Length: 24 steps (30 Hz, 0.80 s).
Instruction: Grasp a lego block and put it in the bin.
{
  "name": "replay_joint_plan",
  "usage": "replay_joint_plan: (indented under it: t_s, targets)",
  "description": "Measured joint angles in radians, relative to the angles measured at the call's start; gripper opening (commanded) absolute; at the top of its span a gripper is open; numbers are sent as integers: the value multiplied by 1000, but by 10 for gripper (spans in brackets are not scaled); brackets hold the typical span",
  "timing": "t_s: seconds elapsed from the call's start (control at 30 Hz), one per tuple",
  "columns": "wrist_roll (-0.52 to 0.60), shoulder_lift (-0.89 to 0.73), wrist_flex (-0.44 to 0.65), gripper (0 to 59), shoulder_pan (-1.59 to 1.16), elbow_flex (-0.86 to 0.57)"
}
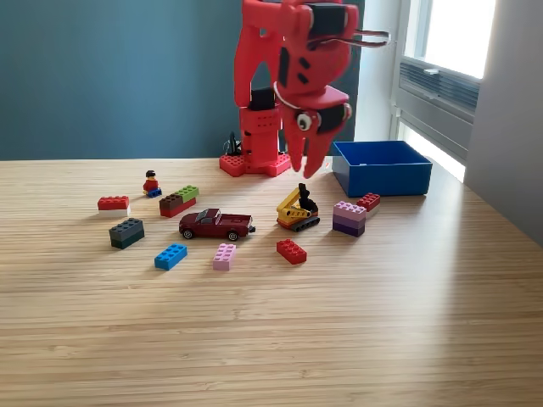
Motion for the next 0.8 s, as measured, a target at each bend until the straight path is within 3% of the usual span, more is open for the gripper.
replay_joint_plan:
  t_s: [0.17, 0.33, 0.47, 0.63, 0.8]
  targets:
    - [-98, 0, 0, 127, 135, 0]
    - [-141, 0, 0, 104, 204, -9]
    - [-52, 0, 0, 87, 221, -17]
    - [170, 0, 0, 102, 221, -18]
    - [181, 0, 0, 103, 221, -17]
